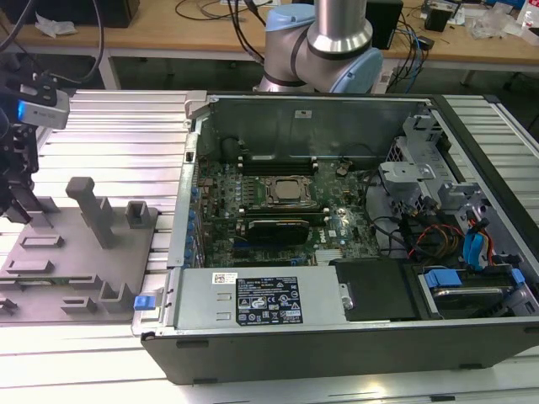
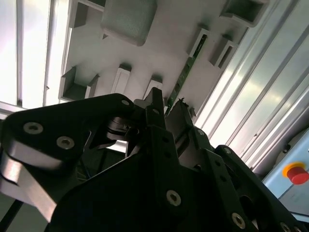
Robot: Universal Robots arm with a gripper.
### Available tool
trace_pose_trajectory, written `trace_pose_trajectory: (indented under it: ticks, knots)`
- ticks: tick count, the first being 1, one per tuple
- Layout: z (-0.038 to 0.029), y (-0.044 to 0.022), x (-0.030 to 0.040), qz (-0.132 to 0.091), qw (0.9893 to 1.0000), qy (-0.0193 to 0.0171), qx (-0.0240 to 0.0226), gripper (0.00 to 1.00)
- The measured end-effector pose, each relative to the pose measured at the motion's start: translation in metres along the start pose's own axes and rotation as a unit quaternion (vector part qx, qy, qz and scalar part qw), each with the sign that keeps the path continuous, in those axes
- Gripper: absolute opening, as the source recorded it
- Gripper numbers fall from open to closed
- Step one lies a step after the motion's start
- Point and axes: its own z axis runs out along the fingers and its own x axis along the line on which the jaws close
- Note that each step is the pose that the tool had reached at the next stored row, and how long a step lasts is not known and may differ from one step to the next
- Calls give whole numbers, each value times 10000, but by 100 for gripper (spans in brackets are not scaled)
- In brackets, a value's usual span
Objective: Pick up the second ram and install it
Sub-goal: 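Pick up the second ram and move it above second insertion slot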
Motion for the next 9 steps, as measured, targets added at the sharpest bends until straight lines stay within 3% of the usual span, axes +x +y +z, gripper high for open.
trace_pose_trajectory:
  ticks: [9]
  knots:
    - [107, -1, -2, 0, 10000, 0, 0, 30]
